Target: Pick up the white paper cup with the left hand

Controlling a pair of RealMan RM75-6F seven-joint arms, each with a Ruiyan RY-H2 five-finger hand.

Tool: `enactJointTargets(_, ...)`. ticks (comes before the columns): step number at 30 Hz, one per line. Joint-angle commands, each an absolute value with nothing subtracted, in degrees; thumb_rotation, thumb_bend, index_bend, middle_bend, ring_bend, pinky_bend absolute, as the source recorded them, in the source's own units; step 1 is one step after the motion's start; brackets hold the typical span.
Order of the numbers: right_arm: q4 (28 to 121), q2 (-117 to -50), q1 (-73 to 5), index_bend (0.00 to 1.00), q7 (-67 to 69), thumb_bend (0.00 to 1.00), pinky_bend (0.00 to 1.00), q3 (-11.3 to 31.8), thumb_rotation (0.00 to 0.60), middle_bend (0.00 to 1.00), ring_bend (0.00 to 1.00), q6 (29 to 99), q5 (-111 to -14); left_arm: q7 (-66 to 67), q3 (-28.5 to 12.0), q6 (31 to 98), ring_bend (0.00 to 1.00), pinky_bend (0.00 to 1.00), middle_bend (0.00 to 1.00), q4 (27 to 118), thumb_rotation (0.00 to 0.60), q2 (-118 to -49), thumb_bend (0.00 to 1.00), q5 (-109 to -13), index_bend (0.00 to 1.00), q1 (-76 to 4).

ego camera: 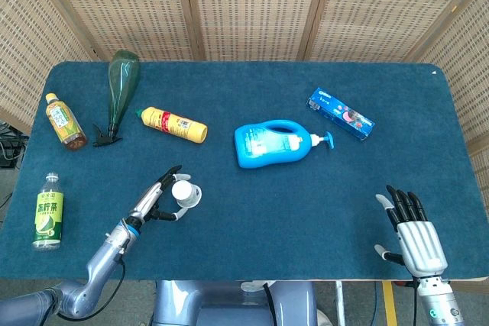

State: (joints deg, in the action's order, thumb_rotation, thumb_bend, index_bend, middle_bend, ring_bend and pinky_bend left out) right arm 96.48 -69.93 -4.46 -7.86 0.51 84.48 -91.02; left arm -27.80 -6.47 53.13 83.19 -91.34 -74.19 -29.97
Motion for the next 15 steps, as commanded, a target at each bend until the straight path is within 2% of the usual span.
enactJointTargets(1,96.47,-69.93,-4.48,0.00,-7.88,0.00,0.00,0.52,0.600,0.00,0.00,84.43,-90.99,-27.57,-6.29,54.35,0.00,0.00,0.00,83.04,0.596,-90.74,0.32,-75.11,0.14,-29.44)
enactJointTargets(8,96.20,-70.08,-4.55,0.00,-8.19,0.00,0.00,0.57,0.600,0.00,0.00,84.43,-91.03,-26.68,-6.66,59.00,0.00,0.00,0.00,84.09,0.593,-88.63,0.32,-78.27,0.09,-28.34)
enactJointTargets(10,96.08,-70.13,-4.54,0.00,-8.32,0.00,0.00,0.59,0.600,0.00,0.00,84.52,-91.09,-24.00,-6.87,62.30,0.00,0.00,0.00,84.05,0.595,-88.07,0.32,-80.01,0.07,-27.75)
enactJointTargets(12,95.53,-70.27,-4.50,0.00,-9.21,0.00,0.00,0.80,0.600,0.00,0.00,84.92,-91.20,-13.08,-6.60,69.39,0.00,0.00,0.00,83.54,0.595,-86.33,0.29,-83.47,0.07,-26.16)
enactJointTargets(15,95.31,-70.41,-4.48,0.00,-9.61,0.00,0.00,1.08,0.600,0.00,0.00,85.07,-90.86,-1.16,-5.84,75.77,0.00,0.00,0.00,85.74,0.594,-85.02,0.23,-84.90,0.04,-23.41)
